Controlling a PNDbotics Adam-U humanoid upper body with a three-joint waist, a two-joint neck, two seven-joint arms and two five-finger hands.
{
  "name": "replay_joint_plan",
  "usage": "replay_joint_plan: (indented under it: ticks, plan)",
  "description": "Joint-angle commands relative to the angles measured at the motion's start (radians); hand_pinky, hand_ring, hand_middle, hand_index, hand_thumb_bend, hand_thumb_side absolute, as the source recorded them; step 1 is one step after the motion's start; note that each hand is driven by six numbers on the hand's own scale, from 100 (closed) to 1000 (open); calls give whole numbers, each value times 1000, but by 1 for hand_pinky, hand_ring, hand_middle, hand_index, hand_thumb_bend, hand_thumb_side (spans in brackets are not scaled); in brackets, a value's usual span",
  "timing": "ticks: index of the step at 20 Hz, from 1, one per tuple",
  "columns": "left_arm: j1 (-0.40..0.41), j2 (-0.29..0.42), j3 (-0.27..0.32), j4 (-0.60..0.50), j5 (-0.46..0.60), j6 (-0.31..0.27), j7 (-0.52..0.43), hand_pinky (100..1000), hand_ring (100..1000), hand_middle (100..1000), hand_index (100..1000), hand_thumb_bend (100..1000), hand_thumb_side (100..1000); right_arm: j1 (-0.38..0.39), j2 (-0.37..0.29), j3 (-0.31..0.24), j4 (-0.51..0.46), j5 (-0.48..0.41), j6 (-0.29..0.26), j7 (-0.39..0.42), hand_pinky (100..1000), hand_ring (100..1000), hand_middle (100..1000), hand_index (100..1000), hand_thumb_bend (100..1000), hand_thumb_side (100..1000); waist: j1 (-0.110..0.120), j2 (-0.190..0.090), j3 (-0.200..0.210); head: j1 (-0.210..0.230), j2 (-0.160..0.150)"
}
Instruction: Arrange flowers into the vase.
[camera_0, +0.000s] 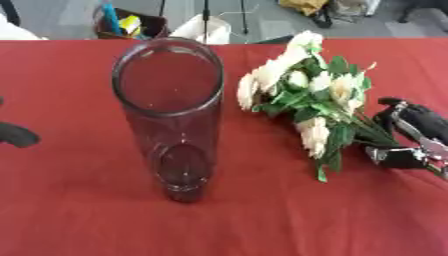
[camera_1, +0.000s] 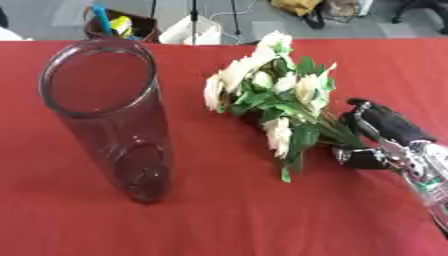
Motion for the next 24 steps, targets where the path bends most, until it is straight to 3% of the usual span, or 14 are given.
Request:
replay_joint_plan:
  ticks: [1,5,6,7,8,17,21,22,24]
  plan:
    - [-4,1,-12,-16,-3,2,-6,514,481,679,761,100,998,-4,-22,-13,-21,-17,8,-2,643,936,308,526,100,215,0,-16,-4,-1,-11]
    - [-5,1,-12,-16,-4,3,-7,513,481,678,761,100,998,-2,-23,-16,-29,-22,11,-3,555,857,305,516,100,236,0,-16,-6,1,-11]
    - [-4,0,-12,-16,-4,3,-7,513,480,678,760,100,998,-2,-23,-16,-32,-22,10,-4,514,820,302,513,100,291,0,-15,-6,1,-11]
    - [-4,0,-12,-16,-4,4,-7,513,480,678,760,100,998,-1,-23,-16,-33,-22,9,-5,514,820,302,513,100,291,0,-15,-5,1,-12]
    - [-5,0,-12,-16,-4,4,-8,512,480,677,760,100,997,-1,-23,-17,-34,-21,10,-9,449,762,272,499,100,414,-1,-15,-4,1,-12]
    - [-6,-1,-13,-16,-6,4,-12,508,473,666,759,100,990,-5,-18,-11,1,-34,5,-34,336,614,100,393,100,488,-3,-13,9,-1,-15]
    - [-6,-2,-13,-16,-8,4,-13,508,471,662,759,100,985,-4,-14,-11,23,-38,-12,-47,300,547,100,345,100,546,-4,-12,14,-1,-16]
    - [-6,-2,-13,-16,-8,4,-14,508,470,662,759,100,985,-4,-13,-11,26,-38,-18,-54,282,524,100,332,100,587,-4,-12,15,-1,-16]
    - [-6,-2,-14,-16,-11,5,-16,508,468,660,759,100,984,-4,-10,-13,31,-40,-33,-79,255,498,100,278,100,819,-3,-12,15,0,-17]
